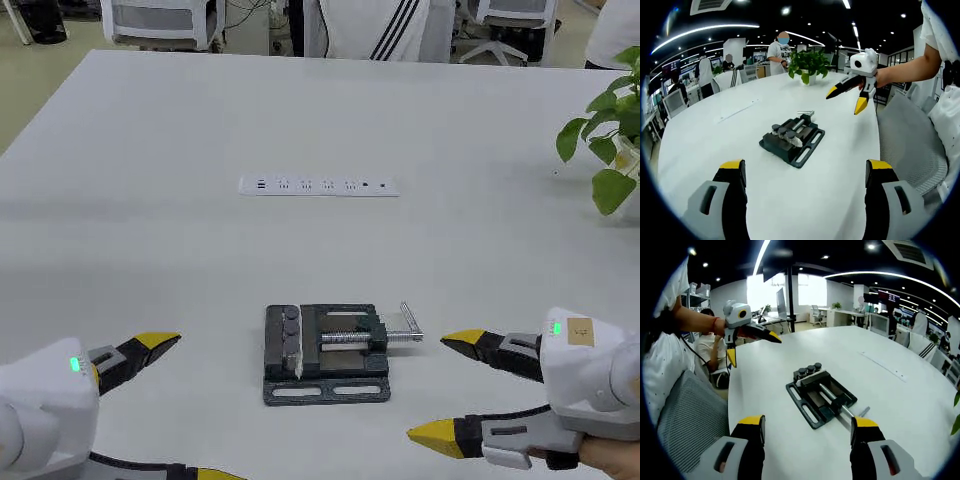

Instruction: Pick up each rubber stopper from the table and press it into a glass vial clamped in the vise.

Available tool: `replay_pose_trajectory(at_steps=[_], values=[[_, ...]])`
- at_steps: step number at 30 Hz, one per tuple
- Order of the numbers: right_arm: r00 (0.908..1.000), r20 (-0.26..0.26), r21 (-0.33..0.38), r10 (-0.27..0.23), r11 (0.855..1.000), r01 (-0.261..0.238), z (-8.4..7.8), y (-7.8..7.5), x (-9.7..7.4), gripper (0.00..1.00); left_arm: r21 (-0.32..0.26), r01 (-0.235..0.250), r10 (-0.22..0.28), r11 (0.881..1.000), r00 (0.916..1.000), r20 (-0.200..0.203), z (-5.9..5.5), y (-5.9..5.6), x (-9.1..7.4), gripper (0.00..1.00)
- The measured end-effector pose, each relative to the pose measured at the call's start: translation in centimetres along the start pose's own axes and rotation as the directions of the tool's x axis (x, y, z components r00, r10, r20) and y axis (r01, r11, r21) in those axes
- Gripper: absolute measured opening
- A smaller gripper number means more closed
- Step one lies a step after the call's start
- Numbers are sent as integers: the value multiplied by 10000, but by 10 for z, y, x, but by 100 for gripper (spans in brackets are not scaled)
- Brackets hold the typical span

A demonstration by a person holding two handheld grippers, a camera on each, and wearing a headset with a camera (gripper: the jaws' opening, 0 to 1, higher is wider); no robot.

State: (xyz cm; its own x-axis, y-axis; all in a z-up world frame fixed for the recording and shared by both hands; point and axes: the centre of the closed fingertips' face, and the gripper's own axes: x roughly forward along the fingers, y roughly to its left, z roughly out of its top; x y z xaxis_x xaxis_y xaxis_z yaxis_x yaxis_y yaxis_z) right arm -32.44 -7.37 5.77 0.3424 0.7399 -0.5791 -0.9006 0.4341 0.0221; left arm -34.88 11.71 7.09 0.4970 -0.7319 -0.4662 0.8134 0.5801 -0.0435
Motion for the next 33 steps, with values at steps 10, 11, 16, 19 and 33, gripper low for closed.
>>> replay_pose_trajectory(at_steps=[10, 11, 16, 19, 33], values=[[9999, 55, 14, -85, 10000, 84, 4, 2, 1, 68, -68, -45, 45, 10000, 10000, 2, 0, 1, -1, 99], [9999, 53, 7, -95, 10000, 95, 4, 2, 1, 68, -38, -26, 26, 10000, 10000, -14, -1, 1, -1, 99], [9999, 87, -36, -63, 10000, 63, 6, 3, 3, 68, -58, -4, 4, 10000, 10000, -9, -2, 0, -1, 99], [9999, 127, -33, -65, 10000, 66, 7, 3, 2, 67, -64, -8, 8, 10000, 10000, 22, -1, 0, -1, 99], [9998, 140, -49, -141, 9999, 142, 8, 1, -2, 67, -73, 112, -112, 9999, 9999, 64, 0, -3, 2, 99]])
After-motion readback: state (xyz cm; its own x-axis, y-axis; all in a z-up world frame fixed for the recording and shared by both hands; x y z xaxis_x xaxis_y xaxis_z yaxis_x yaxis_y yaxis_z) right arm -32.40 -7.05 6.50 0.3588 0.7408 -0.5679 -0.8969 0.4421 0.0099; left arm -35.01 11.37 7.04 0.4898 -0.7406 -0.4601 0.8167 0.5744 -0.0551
